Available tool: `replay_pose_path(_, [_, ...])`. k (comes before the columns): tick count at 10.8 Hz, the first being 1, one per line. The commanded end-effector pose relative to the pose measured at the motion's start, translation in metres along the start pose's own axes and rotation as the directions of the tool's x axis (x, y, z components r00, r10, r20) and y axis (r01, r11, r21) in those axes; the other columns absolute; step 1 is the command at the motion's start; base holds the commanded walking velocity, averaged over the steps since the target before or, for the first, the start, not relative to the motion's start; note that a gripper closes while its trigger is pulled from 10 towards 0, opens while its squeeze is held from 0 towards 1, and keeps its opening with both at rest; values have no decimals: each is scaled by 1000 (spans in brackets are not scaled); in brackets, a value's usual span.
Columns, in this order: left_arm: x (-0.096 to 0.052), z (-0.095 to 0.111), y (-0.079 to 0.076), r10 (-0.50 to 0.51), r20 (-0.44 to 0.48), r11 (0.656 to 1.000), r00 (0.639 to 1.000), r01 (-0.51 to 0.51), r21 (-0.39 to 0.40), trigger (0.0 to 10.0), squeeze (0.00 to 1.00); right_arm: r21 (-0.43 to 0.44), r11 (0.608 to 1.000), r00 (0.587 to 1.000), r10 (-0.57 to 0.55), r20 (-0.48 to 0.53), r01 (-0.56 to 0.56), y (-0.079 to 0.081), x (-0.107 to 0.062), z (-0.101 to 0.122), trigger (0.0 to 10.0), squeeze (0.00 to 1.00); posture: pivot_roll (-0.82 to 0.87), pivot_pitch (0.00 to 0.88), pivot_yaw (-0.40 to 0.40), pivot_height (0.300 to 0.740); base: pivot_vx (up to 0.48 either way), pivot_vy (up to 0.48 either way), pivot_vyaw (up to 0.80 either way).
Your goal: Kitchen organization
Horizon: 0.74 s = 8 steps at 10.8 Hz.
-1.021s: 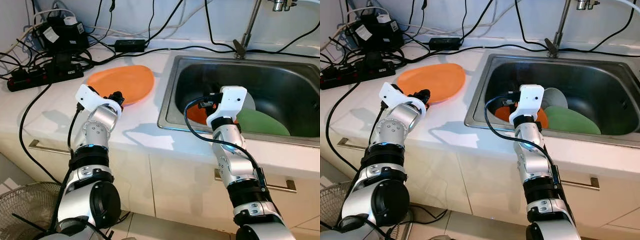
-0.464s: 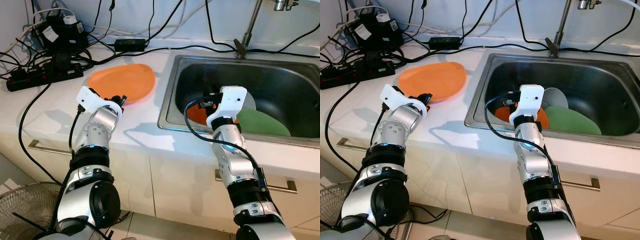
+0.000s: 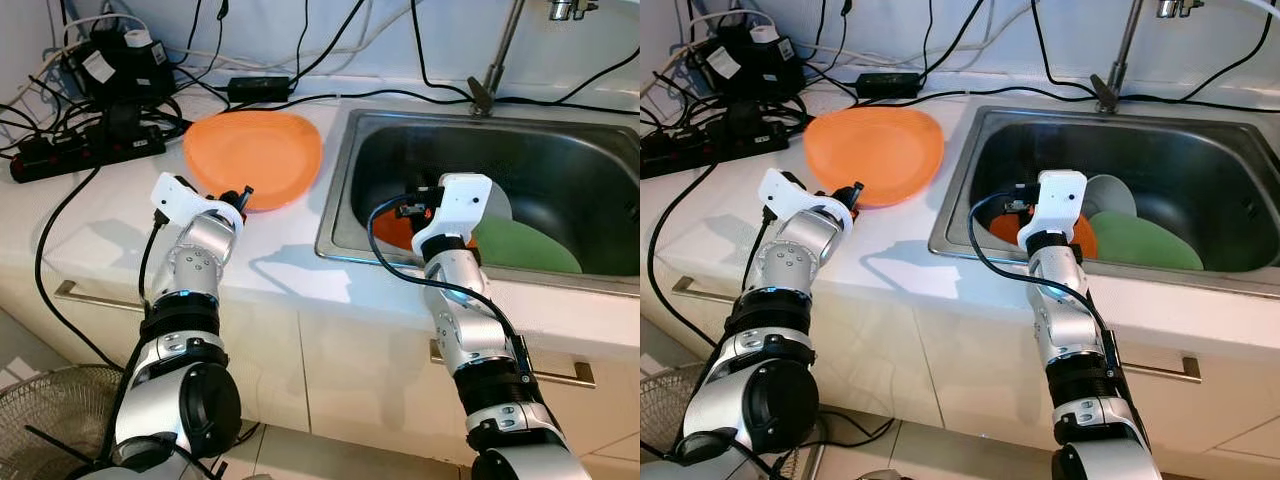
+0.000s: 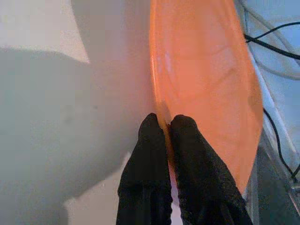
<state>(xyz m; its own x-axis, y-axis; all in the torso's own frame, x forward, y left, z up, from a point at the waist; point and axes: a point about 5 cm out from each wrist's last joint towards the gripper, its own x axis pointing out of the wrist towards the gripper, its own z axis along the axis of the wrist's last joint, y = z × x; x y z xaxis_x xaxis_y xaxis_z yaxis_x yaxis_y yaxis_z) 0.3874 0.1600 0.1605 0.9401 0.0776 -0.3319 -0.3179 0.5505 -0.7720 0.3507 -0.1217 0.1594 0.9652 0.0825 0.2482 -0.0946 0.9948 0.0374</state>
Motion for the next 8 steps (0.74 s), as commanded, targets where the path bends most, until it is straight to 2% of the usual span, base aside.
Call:
replay_pose_path(1, [1, -10, 9, 31, -32, 999, 999, -30, 39, 0, 0, 0, 1000, 1000, 9, 3, -9, 3, 4, 3, 10000, 0, 60, 0, 68, 740, 0, 0, 0])
replay_pose_path(3, [-4, -4, -7, -88, 63, 996, 994, 89, -15, 0, 0, 3, 1000, 1000, 6, 7, -6, 3, 5, 4, 10000, 0, 63, 0, 66, 740, 0, 0, 0])
replay_pose_path(5, [-9, -5, -16, -175, 101, 983, 979, 179, -31, 0, 0, 6, 1000, 1000, 3, 8, -3, 3, 6, 5, 10000, 0, 68, 0, 64, 740, 0, 0, 0])
replay_pose_path(6, [-13, -9, -22, -230, 103, 972, 968, 235, -33, 5333, 0, 9, 1000, 1000, 0, 6, 0, 2, 6, 5, 10000, 0, 68, 0, 64, 740, 0, 0, 0])
replay_pose_path(7, [-18, -10, -24, -243, 127, 967, 962, 250, -41, 10000, 0, 10, 1000, 1000, -1, 5, 1, 2, 6, 5, 10000, 0, 70, 0, 62, 740, 0, 0, 0])
replay_pose_path(8, [-20, -9, -24, -252, 152, 963, 956, 263, -53, 10000, 0, 11, 1000, 1000, -1, 4, 1, 2, 6, 5, 10000, 0, 70, 0, 62, 740, 0, 0, 0])
